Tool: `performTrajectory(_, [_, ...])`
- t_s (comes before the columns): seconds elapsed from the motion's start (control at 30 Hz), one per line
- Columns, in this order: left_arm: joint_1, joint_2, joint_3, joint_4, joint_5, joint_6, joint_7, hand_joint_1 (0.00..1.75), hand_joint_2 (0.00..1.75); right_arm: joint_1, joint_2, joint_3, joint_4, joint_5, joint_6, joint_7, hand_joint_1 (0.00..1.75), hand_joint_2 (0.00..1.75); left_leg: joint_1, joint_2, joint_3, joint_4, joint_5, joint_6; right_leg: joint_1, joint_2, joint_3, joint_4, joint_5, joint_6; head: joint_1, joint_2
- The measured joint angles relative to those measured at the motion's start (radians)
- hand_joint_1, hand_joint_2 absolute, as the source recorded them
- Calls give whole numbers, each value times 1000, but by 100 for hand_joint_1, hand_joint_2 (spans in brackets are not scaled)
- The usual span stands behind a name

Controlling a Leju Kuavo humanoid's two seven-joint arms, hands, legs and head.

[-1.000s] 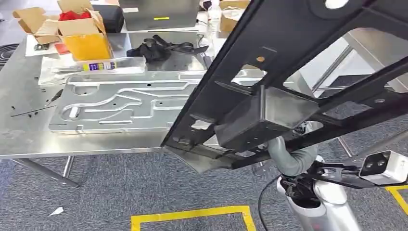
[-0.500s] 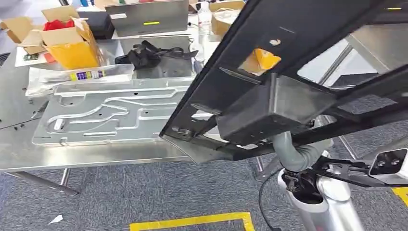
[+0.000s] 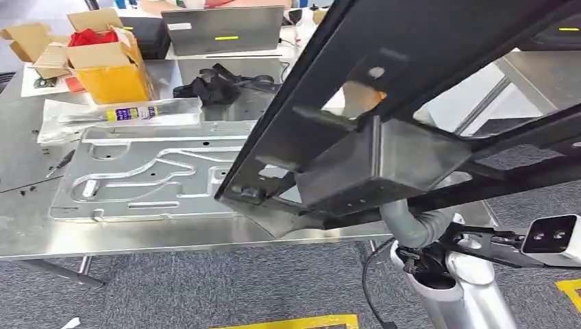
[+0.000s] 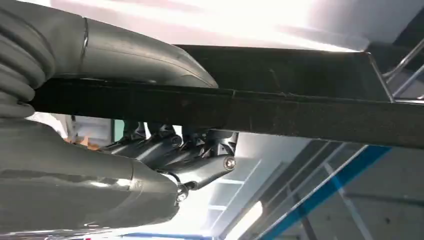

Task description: Take the parts from the cabinet and place them on the table.

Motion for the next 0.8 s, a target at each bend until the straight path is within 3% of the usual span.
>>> performTrajectory(0.03, [2,-1,0,0,0,4,2,0,175,-1,-2,1,0,-6,0,1,175,175,0,0,8,0,-7,-1,0,0,-21,3,27,0,0,0])
performTrajectory(0.07, [3,-2,0,0,0,5,3,0,175,-4,-3,1,0,-12,2,2,175,175,-1,-1,20,0,-13,-3,1,0,-15,-39,77,0,0,0])
performTrajectory(0.13, [3,-3,0,0,0,5,4,0,175,-12,-8,1,0,-23,8,3,175,175,-4,-4,47,0,-30,-8,5,1,38,-212,206,-14,0,0])
performTrajectory(0.17, [3,-6,0,0,0,5,4,0,175,-15,-12,1,0,-28,12,3,175,175,-1,-5,53,-5,-36,-10,10,3,56,-250,215,-27,-1,0])
performTrajectory(0.3, [-1,-11,0,0,0,6,3,0,175,-26,-21,-5,5,-48,23,17,175,175,-1,-2,61,-25,-37,-28,21,2,60,-269,212,-46,3,0])
performTrajectory(0.33, [-4,-13,0,0,0,8,2,0,175,-34,-22,-5,6,-52,26,24,175,175,-4,-2,64,-30,-43,-35,9,1,85,-312,206,-55,3,0])
performTrajectory(0.37, [-6,-14,0,0,0,9,1,0,175,-42,-22,-5,9,-55,31,27,175,175,-4,1,57,-17,-52,-37,8,-2,93,-323,206,-55,0,0])
performTrajectory(0.4, [-7,-14,0,0,0,10,2,0,175,-49,-22,-5,12,-59,33,30,175,175,-3,1,32,32,-75,-38,7,-3,98,-329,205,-57,1,0])
performTrajectory(0.47, [-8,-14,0,0,0,15,3,0,175,-55,-23,-7,24,-68,34,38,175,175,-3,1,-52,183,-133,-43,8,-3,101,-329,201,-62,1,0])
performTrajectory(0.5, [-7,-14,0,0,0,16,6,0,175,-55,-25,-8,33,-75,37,45,175,175,-3,1,-94,248,-145,-46,9,-2,103,-329,198,-63,1,0])
performTrajectory(0.53, [-4,-14,0,0,0,16,7,0,175,-57,-26,-10,45,-82,40,52,175,175,-3,2,-116,267,-131,-48,9,-1,106,-327,195,-62,1,0])
performTrajectory(0.57, [-3,-14,0,0,0,15,8,0,175,-60,-26,-12,54,-83,41,58,175,175,-1,2,-111,236,-94,-49,9,0,110,-326,191,-61,1,0])
performTrajectory(0.63, [-6,-14,-2,0,0,15,7,0,175,-81,-24,-13,78,-79,34,81,175,175,2,4,-54,79,18,-51,8,2,121,-317,178,-55,1,0])
performTrajectory(0.67, [-6,-13,-4,0,0,14,6,0,175,-98,-18,-13,95,-74,24,94,175,175,2,7,-29,19,40,-49,8,2,123,-312,171,-49,1,0])
performTrajectory(0.7, [-11,-13,-7,0,0,13,6,0,175,-119,-12,-12,118,-65,7,103,175,175,-3,6,-25,8,32,-45,16,5,119,-305,169,-44,1,0])
performTrajectory(0.73, [-15,-13,-11,0,0,8,6,0,175,-141,-5,-10,140,-51,-15,113,175,175,-3,6,-25,1,24,-34,15,6,112,-302,170,-40,1,0])
performTrajectory(0.8, [-15,-13,-24,0,-1,3,7,0,175,-190,3,-9,199,-26,-69,127,175,175,-8,4,-25,0,25,-27,12,5,113,-305,173,-36,1,0])
